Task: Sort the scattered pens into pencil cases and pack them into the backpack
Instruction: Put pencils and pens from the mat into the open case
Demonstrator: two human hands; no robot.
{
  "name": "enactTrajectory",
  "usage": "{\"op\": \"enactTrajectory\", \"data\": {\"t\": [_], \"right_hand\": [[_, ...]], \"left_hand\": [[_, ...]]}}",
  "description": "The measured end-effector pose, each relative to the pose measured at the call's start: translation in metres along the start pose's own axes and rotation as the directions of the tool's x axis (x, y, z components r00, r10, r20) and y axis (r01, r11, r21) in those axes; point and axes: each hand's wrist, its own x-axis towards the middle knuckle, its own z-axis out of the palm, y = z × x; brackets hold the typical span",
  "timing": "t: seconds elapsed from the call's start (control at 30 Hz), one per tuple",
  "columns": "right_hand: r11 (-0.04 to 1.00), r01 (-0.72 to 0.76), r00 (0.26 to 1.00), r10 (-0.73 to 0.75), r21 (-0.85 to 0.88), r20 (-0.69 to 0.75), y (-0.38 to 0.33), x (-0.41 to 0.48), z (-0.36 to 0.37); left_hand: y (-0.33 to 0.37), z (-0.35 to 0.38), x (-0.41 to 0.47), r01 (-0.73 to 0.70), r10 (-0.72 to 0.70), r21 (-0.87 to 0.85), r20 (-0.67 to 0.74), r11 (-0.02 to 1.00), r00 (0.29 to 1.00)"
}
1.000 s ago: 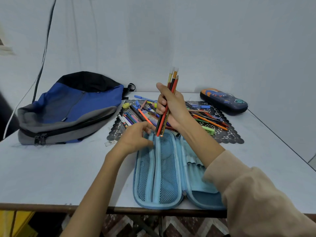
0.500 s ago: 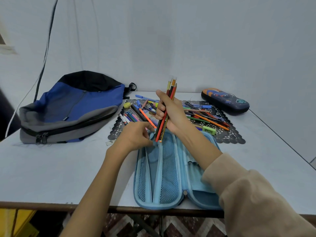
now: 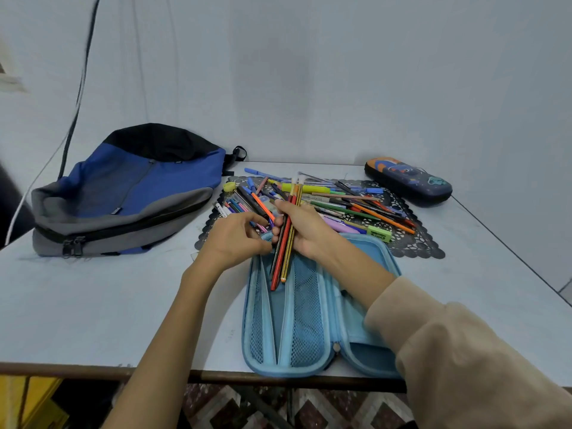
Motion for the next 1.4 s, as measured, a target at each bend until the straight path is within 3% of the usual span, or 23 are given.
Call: {"op": "enactTrajectory", "data": {"t": [0.17,0.5,0.67,0.93,1.4], "right_hand": [[0.998,-0.063,0.998,0.063,-0.026,0.008,0.002,-0.007,0.003],[0.983,-0.18,0.975,0.182,-0.032,0.124,-0.01,-0.031,-0.008],[0.98,-0.174,0.977,0.184,-0.095,0.106,-0.01,-0.032,-0.012],[0.968,-0.179,0.943,0.22,-0.176,0.25,-0.01,-0.041,-0.016],[0.964,-0.209,0.904,0.254,-0.162,0.344,-0.026,-0.054,-0.024]], "left_hand": [[-0.004,0.001,0.003,0.042,-0.043,-0.093,-0.007,0.995,0.999],[-0.007,0.002,0.006,0.049,-0.048,-0.106,0.01,0.993,0.999],[-0.004,0.003,0.005,0.06,-0.062,-0.098,-0.015,0.993,0.998],[-0.006,0.003,0.007,0.059,-0.061,-0.082,-0.02,0.995,0.998],[-0.005,0.004,0.008,0.091,-0.093,-0.126,-0.01,0.988,0.996]]}}
